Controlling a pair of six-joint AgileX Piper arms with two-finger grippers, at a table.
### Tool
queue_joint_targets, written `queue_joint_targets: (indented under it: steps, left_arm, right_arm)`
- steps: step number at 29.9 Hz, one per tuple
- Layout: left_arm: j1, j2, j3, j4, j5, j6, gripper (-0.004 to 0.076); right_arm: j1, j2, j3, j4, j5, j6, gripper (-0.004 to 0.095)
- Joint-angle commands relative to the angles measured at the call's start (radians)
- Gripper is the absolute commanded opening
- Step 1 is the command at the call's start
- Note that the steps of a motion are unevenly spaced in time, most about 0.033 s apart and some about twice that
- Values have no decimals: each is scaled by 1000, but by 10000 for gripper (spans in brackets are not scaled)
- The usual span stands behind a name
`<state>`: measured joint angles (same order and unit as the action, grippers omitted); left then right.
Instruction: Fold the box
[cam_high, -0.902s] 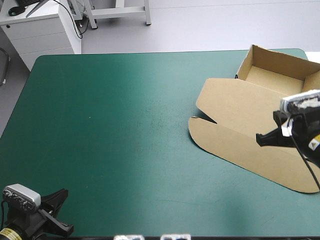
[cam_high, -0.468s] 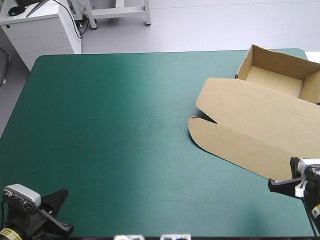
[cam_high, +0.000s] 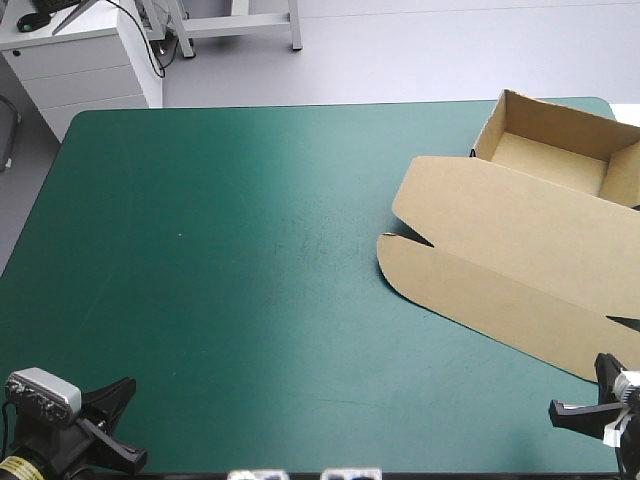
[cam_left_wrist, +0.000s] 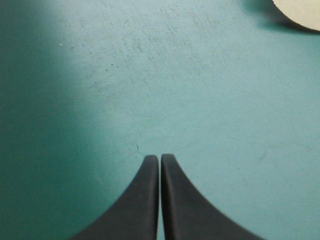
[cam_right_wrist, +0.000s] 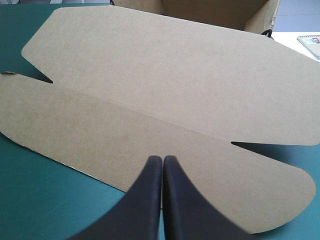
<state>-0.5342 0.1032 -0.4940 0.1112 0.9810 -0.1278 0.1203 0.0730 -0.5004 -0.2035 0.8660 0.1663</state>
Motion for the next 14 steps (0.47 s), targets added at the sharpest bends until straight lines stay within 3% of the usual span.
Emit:
queue_joint_targets:
  steps: [1,14]
  left_arm:
    - [-3,17,-23,6,-68,-10,-8]
    - [-3,17,-23,8,-68,-10,-8]
  right_arm:
    - [1,13,-24,-21,-48,-9,0]
    - [1,9,20,30,-93,-38,0]
